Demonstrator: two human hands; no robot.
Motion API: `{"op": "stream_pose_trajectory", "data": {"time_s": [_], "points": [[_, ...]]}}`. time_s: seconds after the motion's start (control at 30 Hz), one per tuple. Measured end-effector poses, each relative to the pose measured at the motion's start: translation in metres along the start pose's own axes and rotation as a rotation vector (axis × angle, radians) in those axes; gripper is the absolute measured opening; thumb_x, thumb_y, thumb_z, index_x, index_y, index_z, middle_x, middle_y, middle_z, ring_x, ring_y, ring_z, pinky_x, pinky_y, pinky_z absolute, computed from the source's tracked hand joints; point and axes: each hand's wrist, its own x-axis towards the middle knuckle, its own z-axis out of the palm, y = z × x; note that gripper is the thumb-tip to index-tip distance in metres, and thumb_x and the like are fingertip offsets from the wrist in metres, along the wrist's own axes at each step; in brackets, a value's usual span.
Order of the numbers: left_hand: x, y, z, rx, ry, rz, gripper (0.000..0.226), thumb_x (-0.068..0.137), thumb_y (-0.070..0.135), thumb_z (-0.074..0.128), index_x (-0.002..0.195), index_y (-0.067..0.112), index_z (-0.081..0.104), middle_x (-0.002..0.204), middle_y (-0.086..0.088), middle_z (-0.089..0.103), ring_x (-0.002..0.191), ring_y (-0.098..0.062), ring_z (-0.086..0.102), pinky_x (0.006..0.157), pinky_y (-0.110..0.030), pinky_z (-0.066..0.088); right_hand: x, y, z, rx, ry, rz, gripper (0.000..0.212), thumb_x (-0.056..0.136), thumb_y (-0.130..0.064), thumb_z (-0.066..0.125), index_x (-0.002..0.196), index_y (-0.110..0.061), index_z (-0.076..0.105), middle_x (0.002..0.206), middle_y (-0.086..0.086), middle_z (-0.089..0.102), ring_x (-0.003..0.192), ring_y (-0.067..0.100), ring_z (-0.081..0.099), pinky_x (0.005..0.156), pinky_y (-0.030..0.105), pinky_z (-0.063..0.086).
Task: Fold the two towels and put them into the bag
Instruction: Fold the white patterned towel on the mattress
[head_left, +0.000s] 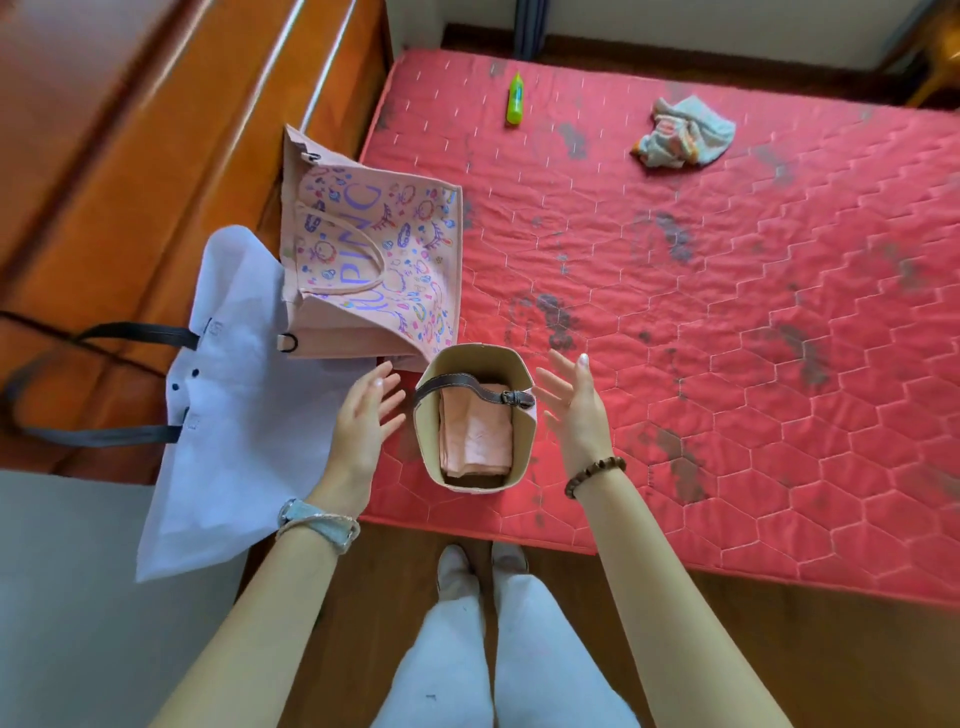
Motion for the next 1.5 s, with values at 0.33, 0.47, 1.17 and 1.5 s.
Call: {"op": "stream_pose_trajectory", "data": {"time_s": [0.33, 0.47, 1.17, 1.5], "points": [[-0.006, 0.052, 0.029, 0.054, -0.145, 0.121, 0.029, 0.107, 0.019, 0.036, 0.13, 0.022, 0.054, 0.127, -0.003, 0.06, 0.11, -0.018, 0.062, 0.095, -0.034, 0.05, -0.031, -0.02, -0.035, 0.107, 0.097, -0.086, 0.048, 0.098, -0.058, 0.025, 0.126, -0.035, 0.058, 0.122, 0.0, 0.066, 0.112, 0.019, 0.062, 0.094, 0.036, 0.045], [-0.014, 0.063, 0.054, 0.075, -0.206, 0.13, 0.03, 0.107, 0.019, 0.035, 0.13, 0.02, 0.055, 0.131, -0.007, 0.059, 0.112, -0.022, 0.059, 0.101, -0.039, 0.047, -0.045, -0.022, -0.063, 0.169, 0.163, -0.138, 0.043, 0.099, -0.057, 0.028, 0.122, -0.038, 0.059, 0.121, 0.002, 0.067, 0.111, 0.02, 0.063, 0.098, 0.04, 0.046], [-0.196, 0.035, 0.256, 0.113, -0.637, 0.219, 0.026, 0.106, 0.022, 0.039, 0.118, 0.032, 0.06, 0.126, 0.003, 0.063, 0.121, -0.018, 0.06, 0.096, -0.035, 0.05, -0.199, -0.01, -0.311, 0.343, 0.463, -0.286, 0.041, 0.099, -0.053, 0.032, 0.126, -0.034, 0.055, 0.123, -0.003, 0.066, 0.113, 0.016, 0.063, 0.105, 0.045, 0.042], [-0.3, -0.007, 0.364, 0.132, -0.886, 0.216, 0.031, 0.107, 0.028, 0.036, 0.129, 0.029, 0.057, 0.132, 0.004, 0.063, 0.124, -0.014, 0.059, 0.103, -0.039, 0.049, -0.278, -0.005, -0.437, 0.379, 0.629, -0.353, 0.047, 0.1, -0.053, 0.028, 0.134, -0.03, 0.051, 0.128, -0.001, 0.062, 0.117, 0.018, 0.061, 0.11, 0.049, 0.038]]}}
